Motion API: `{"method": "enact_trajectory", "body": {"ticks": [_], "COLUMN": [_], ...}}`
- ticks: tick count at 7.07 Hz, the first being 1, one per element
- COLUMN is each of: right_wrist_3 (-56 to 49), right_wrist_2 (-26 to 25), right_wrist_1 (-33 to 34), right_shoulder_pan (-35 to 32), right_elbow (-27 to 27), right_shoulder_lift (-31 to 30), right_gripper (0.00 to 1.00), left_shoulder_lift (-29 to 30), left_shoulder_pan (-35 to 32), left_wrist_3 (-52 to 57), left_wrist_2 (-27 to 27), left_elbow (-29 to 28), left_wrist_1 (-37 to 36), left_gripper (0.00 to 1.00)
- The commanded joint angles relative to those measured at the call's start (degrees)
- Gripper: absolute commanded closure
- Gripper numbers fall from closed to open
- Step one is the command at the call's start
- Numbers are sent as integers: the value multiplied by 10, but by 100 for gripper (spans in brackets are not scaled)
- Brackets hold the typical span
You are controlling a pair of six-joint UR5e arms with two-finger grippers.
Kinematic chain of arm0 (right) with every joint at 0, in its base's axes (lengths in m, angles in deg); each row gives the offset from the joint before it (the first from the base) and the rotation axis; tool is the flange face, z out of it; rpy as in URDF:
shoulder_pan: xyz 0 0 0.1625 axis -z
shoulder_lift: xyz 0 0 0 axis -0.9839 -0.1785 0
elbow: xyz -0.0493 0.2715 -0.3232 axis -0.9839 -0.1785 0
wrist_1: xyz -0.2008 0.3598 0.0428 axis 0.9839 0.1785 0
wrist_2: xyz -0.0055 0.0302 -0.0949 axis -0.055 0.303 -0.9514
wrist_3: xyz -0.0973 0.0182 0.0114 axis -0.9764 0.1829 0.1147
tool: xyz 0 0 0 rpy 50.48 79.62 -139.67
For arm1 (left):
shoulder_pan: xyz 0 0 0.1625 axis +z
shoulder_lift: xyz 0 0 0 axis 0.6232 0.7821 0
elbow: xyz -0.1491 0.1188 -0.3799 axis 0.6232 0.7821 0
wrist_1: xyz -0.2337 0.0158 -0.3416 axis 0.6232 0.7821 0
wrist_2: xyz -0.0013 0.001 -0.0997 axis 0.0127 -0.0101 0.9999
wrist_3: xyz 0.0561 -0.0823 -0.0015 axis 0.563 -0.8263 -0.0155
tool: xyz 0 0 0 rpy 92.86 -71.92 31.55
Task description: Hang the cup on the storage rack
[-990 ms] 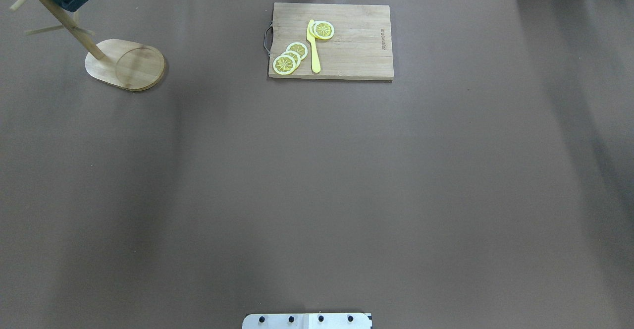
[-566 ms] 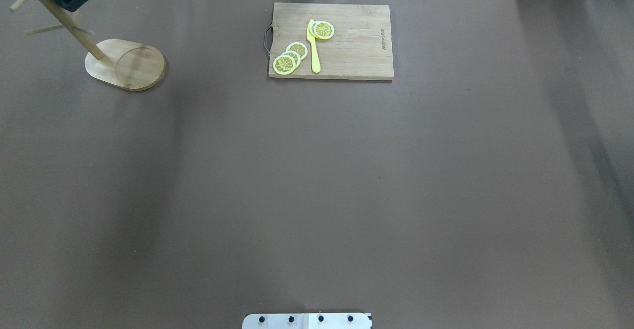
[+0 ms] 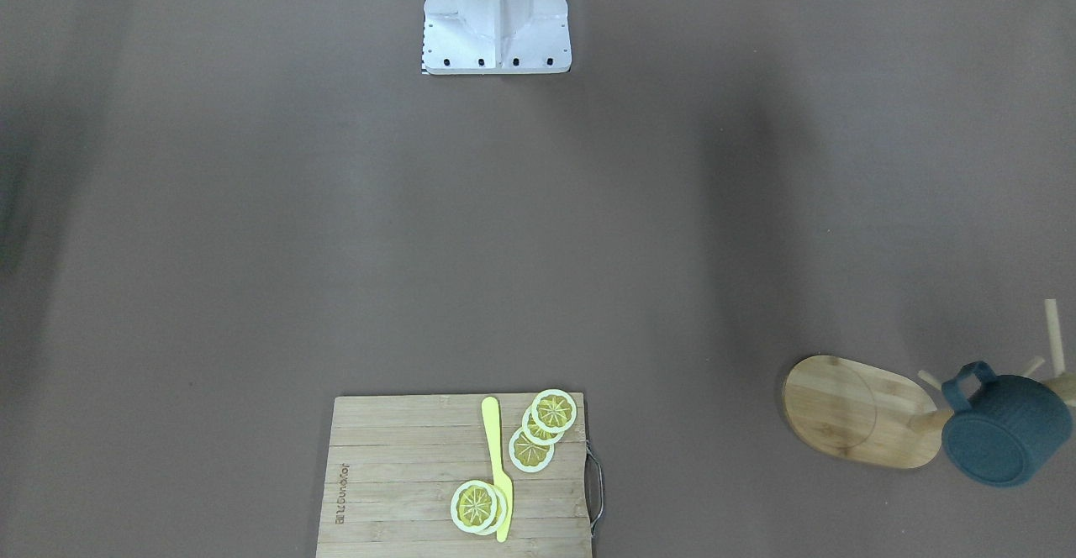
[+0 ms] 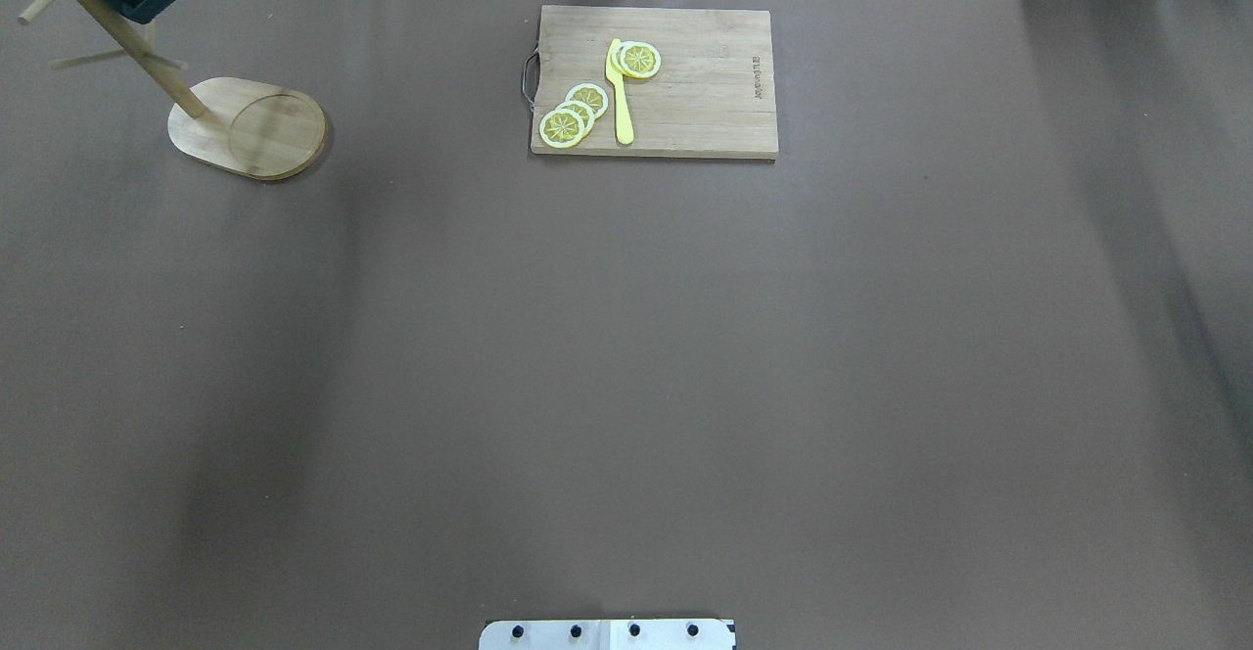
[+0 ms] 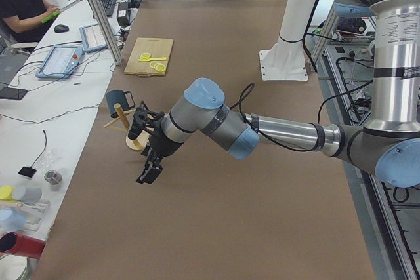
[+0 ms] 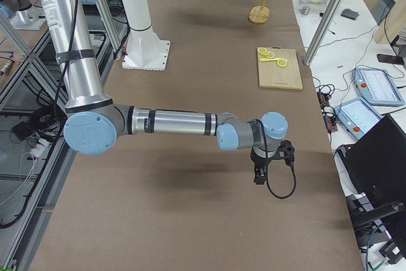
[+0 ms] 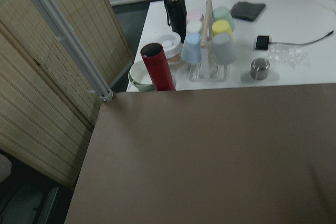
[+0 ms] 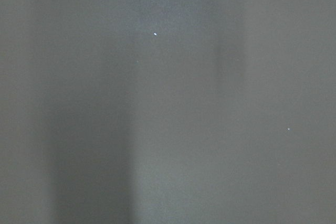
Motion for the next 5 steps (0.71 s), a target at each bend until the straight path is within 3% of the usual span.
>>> {"method": "enact_trajectory", "body": {"ticks": [1, 2, 3, 5], "right_wrist_3": [0, 0, 0, -4], "right_wrist_2": [19, 23, 27, 64], "right_wrist_1": [70, 118, 125, 122], "right_shoulder_pan": [-17, -20, -20, -33], "right_elbow": [48, 93, 121, 121], "right_shoulder_lift": [3, -8, -32, -52], "right_gripper": [0, 0, 0, 0], "left_shoulder_lift": [42, 56, 51, 40], "left_shoulder_pan": [4, 23, 62, 79], "left_wrist_3": [54, 56, 56, 55], "left_wrist_2": [52, 59, 60, 60], "left_elbow": [1, 4, -2, -48], "left_wrist_1": [-172, -247, -270, -242], "left_gripper": [2, 2, 2, 2]}}
